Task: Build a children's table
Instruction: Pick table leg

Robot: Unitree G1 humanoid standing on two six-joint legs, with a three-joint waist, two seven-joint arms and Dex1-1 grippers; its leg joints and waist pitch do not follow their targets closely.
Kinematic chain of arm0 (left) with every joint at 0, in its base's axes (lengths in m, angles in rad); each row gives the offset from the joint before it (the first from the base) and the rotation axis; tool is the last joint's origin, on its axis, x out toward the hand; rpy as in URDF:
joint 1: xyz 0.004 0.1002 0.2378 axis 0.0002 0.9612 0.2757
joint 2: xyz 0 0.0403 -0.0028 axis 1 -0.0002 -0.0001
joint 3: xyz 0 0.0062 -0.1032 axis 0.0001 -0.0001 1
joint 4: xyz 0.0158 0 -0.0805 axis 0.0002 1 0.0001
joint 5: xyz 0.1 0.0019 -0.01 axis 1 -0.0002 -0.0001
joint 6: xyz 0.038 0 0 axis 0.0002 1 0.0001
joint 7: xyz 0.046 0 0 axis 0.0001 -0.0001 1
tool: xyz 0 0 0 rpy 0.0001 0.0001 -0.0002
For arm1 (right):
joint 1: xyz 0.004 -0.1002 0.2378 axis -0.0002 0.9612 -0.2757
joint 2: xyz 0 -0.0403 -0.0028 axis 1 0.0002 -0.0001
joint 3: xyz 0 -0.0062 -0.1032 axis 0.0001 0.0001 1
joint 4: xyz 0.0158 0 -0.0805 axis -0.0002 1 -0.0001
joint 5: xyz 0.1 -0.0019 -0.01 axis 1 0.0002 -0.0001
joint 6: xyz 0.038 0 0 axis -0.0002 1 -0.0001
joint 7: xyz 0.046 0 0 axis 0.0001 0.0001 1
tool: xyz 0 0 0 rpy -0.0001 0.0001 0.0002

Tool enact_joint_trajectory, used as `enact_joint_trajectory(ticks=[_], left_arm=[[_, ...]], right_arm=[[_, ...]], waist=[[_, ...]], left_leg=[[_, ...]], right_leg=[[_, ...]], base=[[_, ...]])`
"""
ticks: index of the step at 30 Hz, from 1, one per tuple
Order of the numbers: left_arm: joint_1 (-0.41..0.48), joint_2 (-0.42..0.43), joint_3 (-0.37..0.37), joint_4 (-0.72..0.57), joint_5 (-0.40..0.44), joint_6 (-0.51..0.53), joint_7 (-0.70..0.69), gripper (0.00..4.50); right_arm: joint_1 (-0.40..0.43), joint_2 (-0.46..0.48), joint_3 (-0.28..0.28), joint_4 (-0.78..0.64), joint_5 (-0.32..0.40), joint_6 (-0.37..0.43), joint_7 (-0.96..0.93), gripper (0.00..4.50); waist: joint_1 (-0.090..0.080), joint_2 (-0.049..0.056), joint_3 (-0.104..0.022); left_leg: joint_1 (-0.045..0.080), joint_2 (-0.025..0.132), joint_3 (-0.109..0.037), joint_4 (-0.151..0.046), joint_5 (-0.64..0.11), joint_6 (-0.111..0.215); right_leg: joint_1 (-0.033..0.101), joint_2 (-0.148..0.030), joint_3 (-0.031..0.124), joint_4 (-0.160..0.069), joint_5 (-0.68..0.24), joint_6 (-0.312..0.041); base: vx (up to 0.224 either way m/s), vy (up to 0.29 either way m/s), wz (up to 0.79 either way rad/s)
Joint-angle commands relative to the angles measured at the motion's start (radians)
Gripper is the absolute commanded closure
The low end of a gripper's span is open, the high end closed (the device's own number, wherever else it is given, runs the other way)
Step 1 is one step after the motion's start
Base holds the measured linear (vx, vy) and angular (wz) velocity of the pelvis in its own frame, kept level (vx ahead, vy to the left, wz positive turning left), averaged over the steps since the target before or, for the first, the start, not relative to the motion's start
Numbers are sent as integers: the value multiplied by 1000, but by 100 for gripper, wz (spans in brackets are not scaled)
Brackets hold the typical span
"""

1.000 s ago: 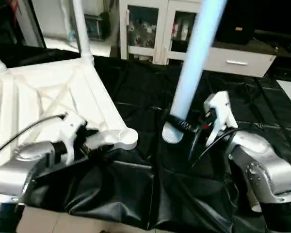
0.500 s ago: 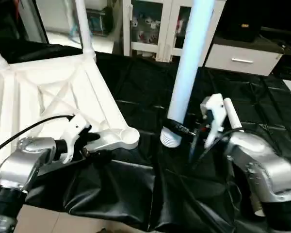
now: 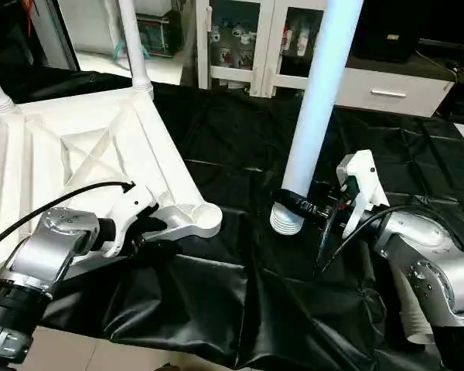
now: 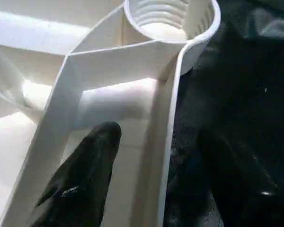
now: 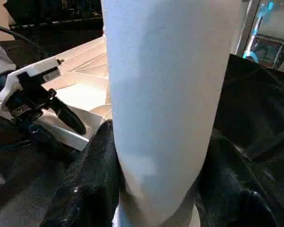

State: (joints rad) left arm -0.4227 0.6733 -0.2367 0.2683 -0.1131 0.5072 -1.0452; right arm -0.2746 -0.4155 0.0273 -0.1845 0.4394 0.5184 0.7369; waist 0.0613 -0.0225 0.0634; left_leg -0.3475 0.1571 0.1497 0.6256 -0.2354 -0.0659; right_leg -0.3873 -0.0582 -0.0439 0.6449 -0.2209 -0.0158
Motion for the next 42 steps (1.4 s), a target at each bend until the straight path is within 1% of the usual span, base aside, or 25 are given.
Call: enact_joint_trajectory(ticks=[1,4,6,7,8,11,13,16,18,23,24,25,27,28,31,33,34,35,36,37,38,39,40,41,42], left_arm=[[-4,19,-22,-6,23,24,-4,179],[2,27,-15,-27,16,57,-2,218],[12,38,-7,-49,13,78,-7,218],[14,40,-5,-56,12,83,-8,244],[17,41,-4,-62,10,88,-7,260],[25,47,1,-73,9,91,-3,265],[28,50,4,-76,12,89,2,306],[36,55,1,-87,14,86,-3,311],[40,55,-2,-93,15,86,-2,344],[44,28,1,-77,25,21,26,374],[47,25,-5,-76,30,8,27,391],[52,18,-17,-71,39,-24,30,393],[54,17,-20,-70,41,-33,30,398],[62,6,-32,-66,51,-72,35,418],[73,-33,-58,-69,57,-150,38,433],[66,-77,-84,-80,56,-232,30,444],[66,-78,-84,-80,56,-232,30,448],[57,-109,-88,-86,41,-263,17,450],[56,-112,-87,-87,39,-264,16,450],[43,-134,-94,-88,36,-270,12,450],[37,-138,-101,-86,40,-272,9,450],[33,-140,-103,-82,43,-275,8,450],[27,-145,-105,-72,48,-282,5,450],[23,-145,-108,-65,52,-290,-3,450],[18,-145,-113,-55,57,-302,-15,450]], right_arm=[[-16,-13,-8,3,0,-14,10,263],[-21,-14,-5,5,-1,-14,14,263],[-24,-15,-1,6,-2,-15,17,263],[-25,-16,-1,8,-2,-16,18,263],[-27,-16,0,11,-3,-18,20,263],[-29,-15,5,15,-8,-22,25,263],[-30,-14,6,19,-9,-25,27,263],[-33,-13,10,22,-12,-27,30,263],[-35,-11,12,25,-13,-28,31,263],[-37,-1,12,25,-7,-25,28,263],[-36,4,10,26,-4,-23,26,263],[-37,13,7,28,2,-20,21,263],[-37,15,6,28,3,-20,20,263],[-37,28,1,32,9,-17,8,263],[-39,65,-15,45,25,-10,-27,263],[-40,94,-22,46,52,5,-37,264],[-40,94,-22,46,52,5,-37,264],[-39,100,-17,38,60,14,-32,264],[-39,100,-16,37,61,14,-31,264],[-38,102,-9,29,68,24,-22,264],[-38,103,-5,27,71,28,-17,264],[-38,102,-1,25,72,32,-13,264],[-37,100,6,21,75,38,-5,264],[-38,99,11,20,74,41,-1,264],[-39,100,19,22,70,42,4,264]], waist=[[3,15,-58],[-1,11,-58],[-2,11,-59],[-2,8,-59],[-2,9,-60],[0,11,-59],[1,10,-59],[1,11,-57],[1,11,-58],[1,11,-58],[1,10,-58],[1,10,-58],[1,10,-58],[2,10,-58],[2,10,-56],[3,10,-58],[6,10,-59],[9,13,-60],[11,14,-61],[18,17,-60],[24,12,-61],[27,11,-62],[30,17,-62],[32,17,-62],[33,21,-62]], left_leg=[[1,67,-17,-91,-104,9],[0,66,-17,-91,-102,7],[-1,66,-17,-90,-90,11],[-1,66,-17,-90,-83,15],[-1,66,-17,-89,-73,20],[-1,67,-16,-89,-65,24],[-1,66,-16,-90,-71,24],[-2,65,-16,-90,-78,25],[-2,66,-16,-91,-84,22],[0,67,-16,-90,-84,21],[-1,67,-16,-91,-85,22],[-1,67,-16,-91,-87,22],[-2,67,-16,-91,-89,21],[-1,68,-17,-92,-88,20],[0,69,-16,-94,-101,17],[1,70,-16,-95,-100,11],[3,70,-14,-94,-97,11],[5,70,-12,-92,-86,14],[4,70,-12,-91,-75,16],[5,69,-10,-91,-76,18],[10,69,-6,-90,-79,22],[10,68,-5,-89,-76,25],[6,67,-4,-90,-71,28],[4,68,-4,-90,-71,28],[4,68,-4,-91,-75,28]], right_leg=[[49,-91,58,-77,-93,-251],[49,-91,58,-78,-101,-248],[50,-91,58,-77,-92,-250],[49,-90,57,-77,-88,-250],[49,-90,57,-75,-77,-253],[47,-90,56,-74,-63,-258],[48,-89,56,-75,-69,-256],[47,-90,57,-77,-83,-255],[47,-90,57,-78,-95,-253],[45,-89,56,-78,-89,-251],[46,-89,56,-78,-89,-251],[46,-89,57,-79,-91,-248],[47,-90,57,-79,-98,-244],[46,-90,57,-79,-98,-243],[43,-92,58,-84,-122,-239],[43,-91,58,-81,-111,-237],[43,-91,58,-80,-95,-240],[41,-90,58,-79,-69,-244],[42,-90,58,-76,-53,-245],[40,-89,58,-76,-51,-243],[38,-89,59,-78,-53,-241],[38,-89,60,-77,-52,-242],[40,-90,59,-77,-58,-239],[41,-90,58,-78,-72,-230],[39,-90,57,-79,-83,-226]], base=[[0,0,0],[0,0,0],[0,0,0],[0,0,0],[0,0,0],[0,0,0],[0,0,0],[0,0,0],[0,0,0],[0,0,0],[0,0,0],[0,0,0],[0,0,0],[0,0,0],[0,0,0],[0,0,0],[0,0,0],[0,0,0],[0,0,0],[0,0,0],[0,0,0],[0,0,0],[0,0,0],[0,0,0],[0,0,0]])
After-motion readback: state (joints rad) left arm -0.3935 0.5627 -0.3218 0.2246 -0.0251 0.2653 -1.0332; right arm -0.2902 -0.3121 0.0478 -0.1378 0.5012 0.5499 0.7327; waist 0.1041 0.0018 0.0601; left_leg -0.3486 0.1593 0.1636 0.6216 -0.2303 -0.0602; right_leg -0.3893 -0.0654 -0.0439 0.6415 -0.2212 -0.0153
